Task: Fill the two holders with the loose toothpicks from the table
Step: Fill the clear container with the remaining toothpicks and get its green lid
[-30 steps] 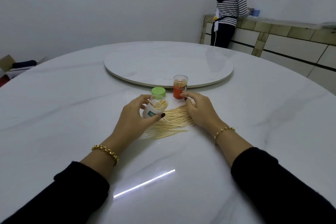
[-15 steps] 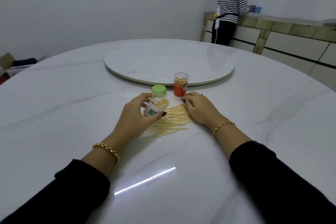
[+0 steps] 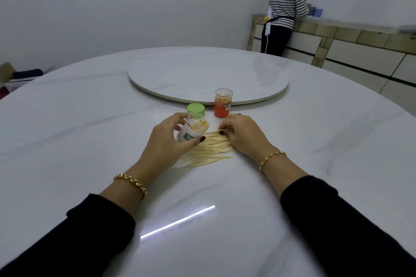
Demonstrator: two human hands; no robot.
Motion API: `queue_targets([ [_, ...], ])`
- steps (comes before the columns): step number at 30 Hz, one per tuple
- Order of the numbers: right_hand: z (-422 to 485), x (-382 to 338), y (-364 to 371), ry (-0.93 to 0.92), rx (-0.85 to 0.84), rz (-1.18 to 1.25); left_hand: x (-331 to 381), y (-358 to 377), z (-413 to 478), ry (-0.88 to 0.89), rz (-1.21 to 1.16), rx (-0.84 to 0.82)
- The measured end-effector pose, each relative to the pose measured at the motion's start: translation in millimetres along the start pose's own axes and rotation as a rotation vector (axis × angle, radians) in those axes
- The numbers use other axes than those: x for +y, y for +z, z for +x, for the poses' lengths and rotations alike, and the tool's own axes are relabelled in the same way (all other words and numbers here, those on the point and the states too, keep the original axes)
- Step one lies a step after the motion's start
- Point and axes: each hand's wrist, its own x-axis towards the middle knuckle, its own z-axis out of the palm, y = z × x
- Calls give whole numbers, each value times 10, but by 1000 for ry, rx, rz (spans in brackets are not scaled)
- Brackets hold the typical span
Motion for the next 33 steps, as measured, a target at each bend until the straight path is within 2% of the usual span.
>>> queue_targets([
  [7, 3, 8, 17, 20, 30, 40, 7, -3, -7, -6, -1, -1],
  [13, -14, -33, -29, 142, 169, 219, -1, 8, -1, -10, -1, -3],
  [19, 12, -138, -117, 364, 207, 572, -13, 16, 0, -9, -6, -7],
  [27, 95, -393, -262, 379, 160, 1085, -14, 23, 1, 0, 2, -11],
  [33, 125, -583, -372, 408, 164, 1333, -18, 29, 1, 13, 14, -15],
])
